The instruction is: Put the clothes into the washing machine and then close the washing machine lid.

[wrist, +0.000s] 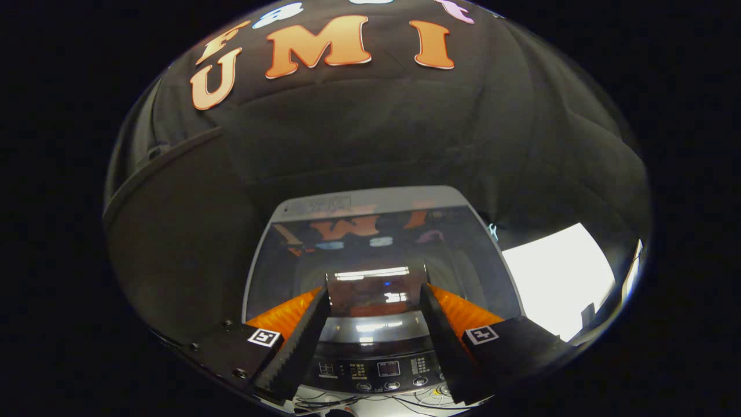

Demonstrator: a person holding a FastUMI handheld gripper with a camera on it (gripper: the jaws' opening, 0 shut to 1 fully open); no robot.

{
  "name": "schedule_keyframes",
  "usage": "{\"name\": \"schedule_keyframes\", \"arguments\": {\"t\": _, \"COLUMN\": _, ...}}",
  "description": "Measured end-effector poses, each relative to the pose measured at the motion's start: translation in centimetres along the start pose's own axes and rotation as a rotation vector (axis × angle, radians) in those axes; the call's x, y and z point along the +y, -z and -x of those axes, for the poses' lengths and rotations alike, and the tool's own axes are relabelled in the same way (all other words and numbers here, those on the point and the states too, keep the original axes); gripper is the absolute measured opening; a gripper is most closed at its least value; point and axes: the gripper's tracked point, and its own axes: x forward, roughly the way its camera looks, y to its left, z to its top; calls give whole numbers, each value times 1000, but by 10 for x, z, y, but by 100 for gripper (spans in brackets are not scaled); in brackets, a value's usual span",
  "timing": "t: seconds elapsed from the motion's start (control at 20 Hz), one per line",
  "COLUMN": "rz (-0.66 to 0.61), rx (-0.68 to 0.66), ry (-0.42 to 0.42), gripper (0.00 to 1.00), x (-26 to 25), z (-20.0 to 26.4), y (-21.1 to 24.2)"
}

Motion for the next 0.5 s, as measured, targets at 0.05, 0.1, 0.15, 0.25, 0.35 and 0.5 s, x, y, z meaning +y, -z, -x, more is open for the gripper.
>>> {"name": "schedule_keyframes", "arguments": {"t": 0.05, "rz": -5, "rx": 18, "ry": 0, "gripper": 100, "x": 2, "z": 7, "y": 8}}
{"name": "schedule_keyframes", "arguments": {"t": 0.1, "rz": -13, "rx": 24, "ry": -1, "gripper": 100, "x": 2, "z": 7, "y": 9}}
{"name": "schedule_keyframes", "arguments": {"t": 0.15, "rz": -20, "rx": 23, "ry": -4, "gripper": 100, "x": 3, "z": 8, "y": 8}}
{"name": "schedule_keyframes", "arguments": {"t": 0.25, "rz": -18, "rx": -17, "ry": -2, "gripper": 99, "x": 1, "z": 18, "y": -9}}
{"name": "schedule_keyframes", "arguments": {"t": 0.35, "rz": -18, "rx": -62, "ry": -11, "gripper": 97, "x": 6, "z": 33, "y": -34}}
{"name": "schedule_keyframes", "arguments": {"t": 0.5, "rz": -22, "rx": -147, "ry": -18, "gripper": 98, "x": 13, "z": 64, "y": -82}}
